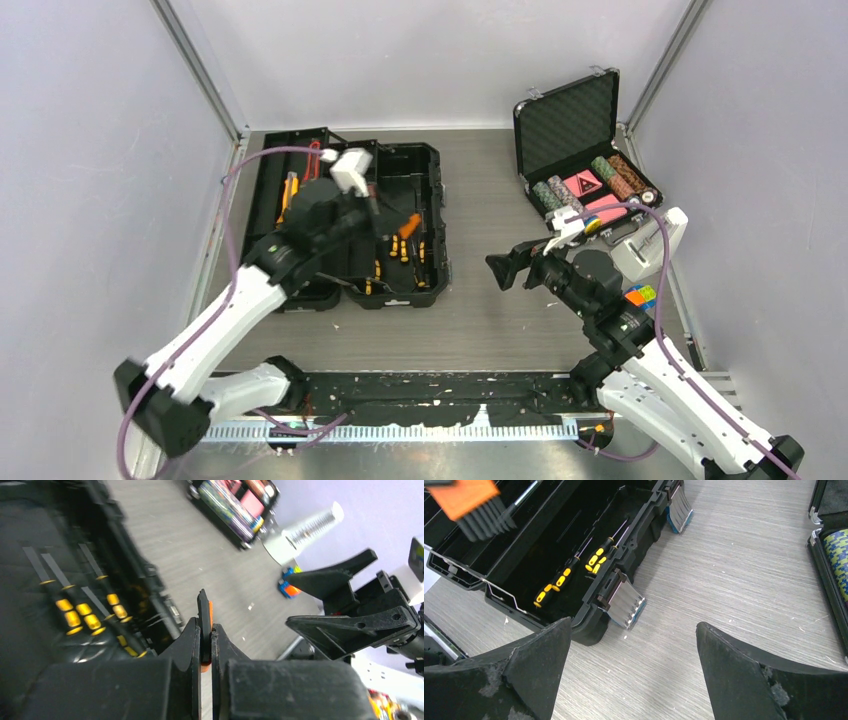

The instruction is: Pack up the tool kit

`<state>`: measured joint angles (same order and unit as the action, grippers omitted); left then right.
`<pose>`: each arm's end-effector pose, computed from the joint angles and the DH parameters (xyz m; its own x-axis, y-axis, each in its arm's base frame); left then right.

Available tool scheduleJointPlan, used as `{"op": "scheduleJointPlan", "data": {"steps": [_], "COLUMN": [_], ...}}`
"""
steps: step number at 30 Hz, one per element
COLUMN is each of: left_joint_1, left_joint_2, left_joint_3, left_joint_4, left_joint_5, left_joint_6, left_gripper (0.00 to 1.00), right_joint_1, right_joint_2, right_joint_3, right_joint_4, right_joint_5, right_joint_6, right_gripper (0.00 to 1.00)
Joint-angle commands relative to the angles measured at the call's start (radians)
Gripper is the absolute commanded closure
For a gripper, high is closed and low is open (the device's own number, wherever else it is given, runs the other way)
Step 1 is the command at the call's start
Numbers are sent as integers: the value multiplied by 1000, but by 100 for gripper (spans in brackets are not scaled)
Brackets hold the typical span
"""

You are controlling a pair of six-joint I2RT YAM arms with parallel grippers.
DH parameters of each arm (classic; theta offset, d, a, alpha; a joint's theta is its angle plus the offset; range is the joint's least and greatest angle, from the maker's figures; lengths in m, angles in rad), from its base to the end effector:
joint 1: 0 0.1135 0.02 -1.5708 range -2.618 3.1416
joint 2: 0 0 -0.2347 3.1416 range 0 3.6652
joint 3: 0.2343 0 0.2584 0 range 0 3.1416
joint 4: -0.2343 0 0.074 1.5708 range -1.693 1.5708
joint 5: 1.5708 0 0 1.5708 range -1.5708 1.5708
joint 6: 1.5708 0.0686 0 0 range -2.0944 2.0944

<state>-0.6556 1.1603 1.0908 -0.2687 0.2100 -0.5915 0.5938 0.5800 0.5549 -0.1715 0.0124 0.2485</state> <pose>0.2405 -0.2030 0.3243 -0.6377 -0.1975 -0.7445 0.4777 0.6568 -0.5834 0.1797 0.1203 0.2679 -0.2920 0.0996 -0.9512 -0.4927 0.8368 0.2389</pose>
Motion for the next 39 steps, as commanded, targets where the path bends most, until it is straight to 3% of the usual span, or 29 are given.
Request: {"op": "scheduleJointPlan", "data": {"steps": [1,8,16,29,34,39], "left_joint_1": [127,363,476,532,535,539], "left_joint_2": [-212,-517,-712,-768,-774,-737], "left_joint_3": [-93,-268,-411,-399,-471,-524], "left_joint_4": [-57,-180,-216,-138,-88,-11], "left_joint_5": [-90,-196,-413,-451,-520,-463], "left_joint_6": [-27,-131,-217,-221,-195,-228], "left_gripper": [100,100,100,100,100,100], "right_joint_1": [-2,-2,-2,-1,-1,-2], "right_joint_2": [13,79,89,92,95,98], "right_joint_3": [8,11,9,12,14,20], "right_joint_4": [80,118,117,103,107,98], "right_joint_5": [27,2,1,2,1,1], "right_joint_6": [9,22,19,16,15,9], "right_gripper": [1,0,0,0,0,0]}}
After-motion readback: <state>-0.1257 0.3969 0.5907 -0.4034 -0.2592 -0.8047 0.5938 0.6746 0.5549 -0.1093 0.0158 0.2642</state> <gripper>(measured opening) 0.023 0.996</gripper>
